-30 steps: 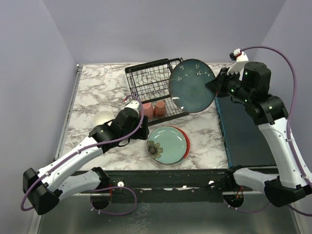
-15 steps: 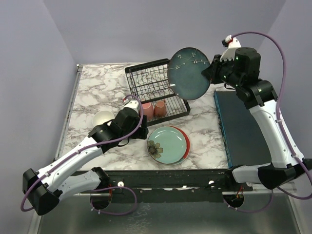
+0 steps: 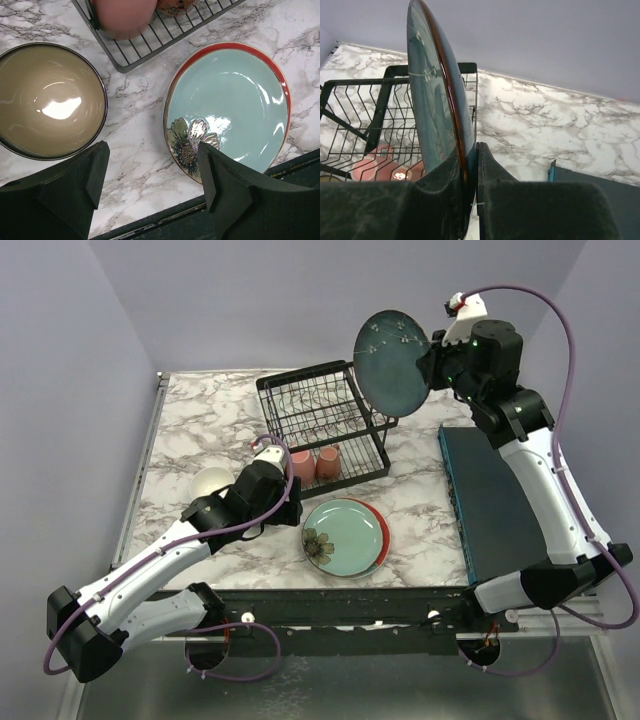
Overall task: Load the mixed dishes into the dish rack
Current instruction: Insert the plate into the dish rack.
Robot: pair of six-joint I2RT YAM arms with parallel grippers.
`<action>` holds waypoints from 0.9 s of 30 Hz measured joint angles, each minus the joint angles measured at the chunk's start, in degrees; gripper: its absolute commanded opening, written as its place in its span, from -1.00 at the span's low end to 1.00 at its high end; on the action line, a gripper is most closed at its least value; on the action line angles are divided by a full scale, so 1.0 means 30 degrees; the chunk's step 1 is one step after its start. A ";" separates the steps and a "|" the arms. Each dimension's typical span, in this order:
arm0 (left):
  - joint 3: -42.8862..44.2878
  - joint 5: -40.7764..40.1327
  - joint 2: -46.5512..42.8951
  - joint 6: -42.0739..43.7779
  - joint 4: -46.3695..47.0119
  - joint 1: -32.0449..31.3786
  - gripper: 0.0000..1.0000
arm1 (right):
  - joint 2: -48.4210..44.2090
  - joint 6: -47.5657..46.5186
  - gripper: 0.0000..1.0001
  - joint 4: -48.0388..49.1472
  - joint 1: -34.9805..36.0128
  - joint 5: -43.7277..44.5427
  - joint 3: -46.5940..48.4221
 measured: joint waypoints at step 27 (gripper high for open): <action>0.0000 -0.0095 0.0007 0.0066 -0.0058 0.0430 0.56 | 0.2208 -0.6564 -0.99 0.8102 0.5632 0.9719 -0.0087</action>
